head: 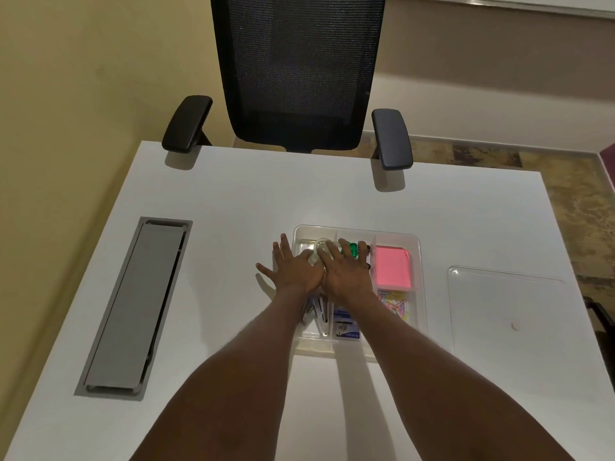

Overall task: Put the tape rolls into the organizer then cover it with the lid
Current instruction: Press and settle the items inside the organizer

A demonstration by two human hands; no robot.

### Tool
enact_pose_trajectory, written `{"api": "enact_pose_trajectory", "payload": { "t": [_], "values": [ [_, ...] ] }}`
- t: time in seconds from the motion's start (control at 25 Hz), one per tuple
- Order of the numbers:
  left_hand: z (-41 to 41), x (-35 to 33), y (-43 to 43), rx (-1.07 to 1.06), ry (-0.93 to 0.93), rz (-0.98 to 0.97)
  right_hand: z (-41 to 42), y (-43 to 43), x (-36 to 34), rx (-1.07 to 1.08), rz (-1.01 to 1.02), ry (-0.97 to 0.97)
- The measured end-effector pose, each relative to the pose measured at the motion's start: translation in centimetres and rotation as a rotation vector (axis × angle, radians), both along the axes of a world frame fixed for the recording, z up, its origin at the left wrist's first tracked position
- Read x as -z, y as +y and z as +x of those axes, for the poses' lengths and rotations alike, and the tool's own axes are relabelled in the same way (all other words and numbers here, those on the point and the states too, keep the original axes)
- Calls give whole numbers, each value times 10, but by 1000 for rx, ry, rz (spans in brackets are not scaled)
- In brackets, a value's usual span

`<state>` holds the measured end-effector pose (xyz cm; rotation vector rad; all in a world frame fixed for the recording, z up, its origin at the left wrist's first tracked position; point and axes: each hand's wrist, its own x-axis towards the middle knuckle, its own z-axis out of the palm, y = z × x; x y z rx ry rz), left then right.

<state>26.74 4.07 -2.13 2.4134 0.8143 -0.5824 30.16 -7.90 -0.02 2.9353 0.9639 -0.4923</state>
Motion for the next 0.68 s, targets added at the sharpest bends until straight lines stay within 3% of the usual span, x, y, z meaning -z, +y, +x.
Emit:
{"api": "enact_pose_trajectory", "payload": {
  "t": [0.32, 0.68],
  "values": [
    [-30, -1, -8, 9, -91, 126, -18, -4, 5, 19, 41, -110],
    [-36, 0, -11, -76, -115, 9, -32, -4, 11, 74, -34, -34]
  ]
}}
